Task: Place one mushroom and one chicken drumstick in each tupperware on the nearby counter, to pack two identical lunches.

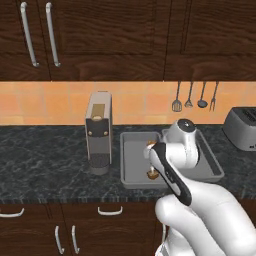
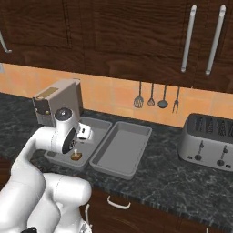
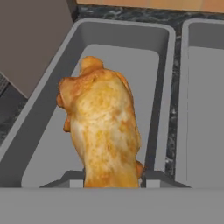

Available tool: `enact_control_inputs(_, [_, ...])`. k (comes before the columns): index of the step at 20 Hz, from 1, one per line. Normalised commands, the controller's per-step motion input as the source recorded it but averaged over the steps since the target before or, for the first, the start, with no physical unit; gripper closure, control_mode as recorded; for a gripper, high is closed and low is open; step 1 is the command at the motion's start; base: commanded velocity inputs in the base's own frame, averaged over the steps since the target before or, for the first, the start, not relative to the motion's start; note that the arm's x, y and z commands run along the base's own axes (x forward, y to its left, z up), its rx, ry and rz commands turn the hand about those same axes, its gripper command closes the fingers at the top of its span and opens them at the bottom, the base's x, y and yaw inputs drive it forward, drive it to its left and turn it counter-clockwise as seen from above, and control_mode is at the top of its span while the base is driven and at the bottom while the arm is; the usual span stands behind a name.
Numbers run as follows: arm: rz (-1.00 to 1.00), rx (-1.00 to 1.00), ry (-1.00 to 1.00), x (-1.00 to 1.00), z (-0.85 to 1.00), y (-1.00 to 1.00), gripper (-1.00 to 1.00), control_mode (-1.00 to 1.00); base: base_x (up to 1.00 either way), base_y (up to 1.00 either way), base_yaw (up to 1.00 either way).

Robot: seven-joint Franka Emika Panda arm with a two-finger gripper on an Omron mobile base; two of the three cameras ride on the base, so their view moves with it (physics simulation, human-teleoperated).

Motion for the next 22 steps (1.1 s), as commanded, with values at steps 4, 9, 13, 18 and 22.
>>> enact_control_inputs(4, [0.01,0.0,0.12,0.63,-0.29,0.0,1.0,-1.0,0.0,0.0,0.0])
enact_control_inputs(9, [0.0,0.0,0.1,0.58,-0.13,0.0,1.0,-1.0,0.0,0.0,0.0])
enact_control_inputs(13, [0.02,0.0,0.12,0.37,-0.13,0.03,1.0,-1.0,0.0,0.0,0.0])
enact_control_inputs(18, [0.04,-0.01,0.01,0.11,-0.42,0.01,1.0,-1.0,0.0,0.0,0.0])
enact_control_inputs(22, [0.04,-0.01,0.01,0.3,-0.61,0.01,1.0,-1.0,0.0,0.0,0.0])
